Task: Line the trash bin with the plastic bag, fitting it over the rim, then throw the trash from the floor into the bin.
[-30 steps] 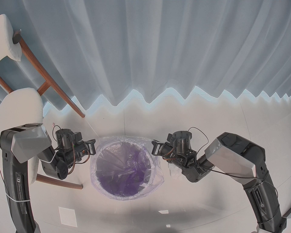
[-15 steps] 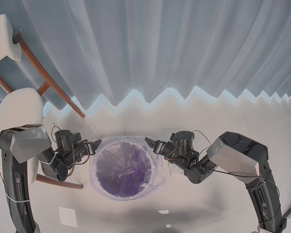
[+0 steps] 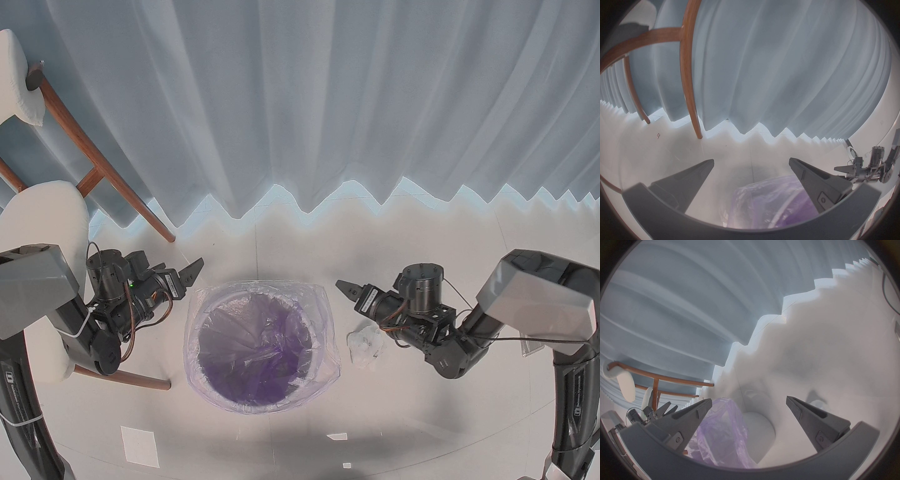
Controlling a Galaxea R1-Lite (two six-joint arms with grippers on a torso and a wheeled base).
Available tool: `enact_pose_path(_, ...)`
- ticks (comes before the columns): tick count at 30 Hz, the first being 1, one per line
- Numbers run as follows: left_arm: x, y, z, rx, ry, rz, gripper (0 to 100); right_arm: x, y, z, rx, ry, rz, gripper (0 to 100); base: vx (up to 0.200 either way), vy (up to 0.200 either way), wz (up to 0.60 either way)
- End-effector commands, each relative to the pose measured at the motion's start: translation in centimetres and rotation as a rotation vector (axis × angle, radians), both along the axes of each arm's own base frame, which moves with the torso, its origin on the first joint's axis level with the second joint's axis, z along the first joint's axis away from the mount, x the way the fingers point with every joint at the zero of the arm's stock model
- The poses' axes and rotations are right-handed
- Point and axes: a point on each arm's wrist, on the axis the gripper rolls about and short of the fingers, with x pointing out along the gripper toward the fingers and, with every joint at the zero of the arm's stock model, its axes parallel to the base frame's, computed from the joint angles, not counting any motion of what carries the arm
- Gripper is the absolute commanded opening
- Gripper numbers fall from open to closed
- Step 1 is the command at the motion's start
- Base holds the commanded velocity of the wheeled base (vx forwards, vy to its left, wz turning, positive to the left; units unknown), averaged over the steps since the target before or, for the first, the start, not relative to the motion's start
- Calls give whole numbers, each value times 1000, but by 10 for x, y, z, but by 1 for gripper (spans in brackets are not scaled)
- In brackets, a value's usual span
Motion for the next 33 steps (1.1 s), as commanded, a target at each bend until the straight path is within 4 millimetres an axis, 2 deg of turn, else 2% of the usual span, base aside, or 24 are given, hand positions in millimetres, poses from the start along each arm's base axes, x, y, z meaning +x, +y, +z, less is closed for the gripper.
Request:
enact_pose_path(1, -52, -14, 17, -18, -1, -66, 100, -28, -46, 39, -9, 53, -71, 100, -200, 0, 0)
enact_pose_path(5, -70, -14, 15, -17, 2, -69, 100, -27, -62, 36, -89, 78, -87, 100, -200, 0, 0)
enact_pose_path(8, -72, -11, 22, -19, -40, -62, 100, -27, -64, 42, -117, 54, -85, 100, -200, 0, 0)
enact_pose_path(9, -75, -10, 30, -23, -66, -59, 100, -32, -65, 53, -116, 32, -83, 100, -200, 0, 0)
enact_pose_path(11, -83, -7, 38, -27, -89, -51, 100, -43, -66, 60, -111, 33, -82, 100, -200, 0, 0)
enact_pose_path(17, -104, -6, 56, -33, -141, -52, 100, -83, -75, 59, -127, 86, -77, 100, -200, 0, 0)
enact_pose_path(21, -104, -7, 60, -62, -150, 52, 100, -93, -76, 54, -143, 105, -68, 100, -50, 0, 0)
enact_pose_path(23, -109, -12, 64, -114, -153, 66, 100, -100, -65, 56, -177, 46, -12, 100, 0, 0, 0)
enact_pose_path(25, -111, -13, 66, -122, -159, 62, 100, -102, -62, 55, -187, 36, 1, 100, 0, 0, 0)
enact_pose_path(26, -129, -17, 75, -137, -184, 32, 100, -111, -52, 49, -241, 14, 65, 100, 0, 0, 0)
enact_pose_path(28, -149, -19, 79, -141, -194, -7, 100, -119, -44, 40, -278, 18, 118, 100, 0, 0, 0)
enact_pose_path(29, -149, -19, 79, -141, -194, -7, 100, -119, -44, 40, -278, 18, 118, 100, 0, 0, 0)
enact_pose_path(30, -166, -22, 81, -149, -200, -42, 100, -120, -35, 34, -291, 3, 151, 100, 0, 0, 0)
enact_pose_path(31, -173, -21, 81, -150, -201, -44, 100, -118, -30, 35, -285, -22, 162, 100, 0, 0, 0)
enact_pose_path(33, -178, -18, 82, -159, -205, -33, 100, -112, -20, 37, -266, -61, 174, 100, 0, 0, 0)
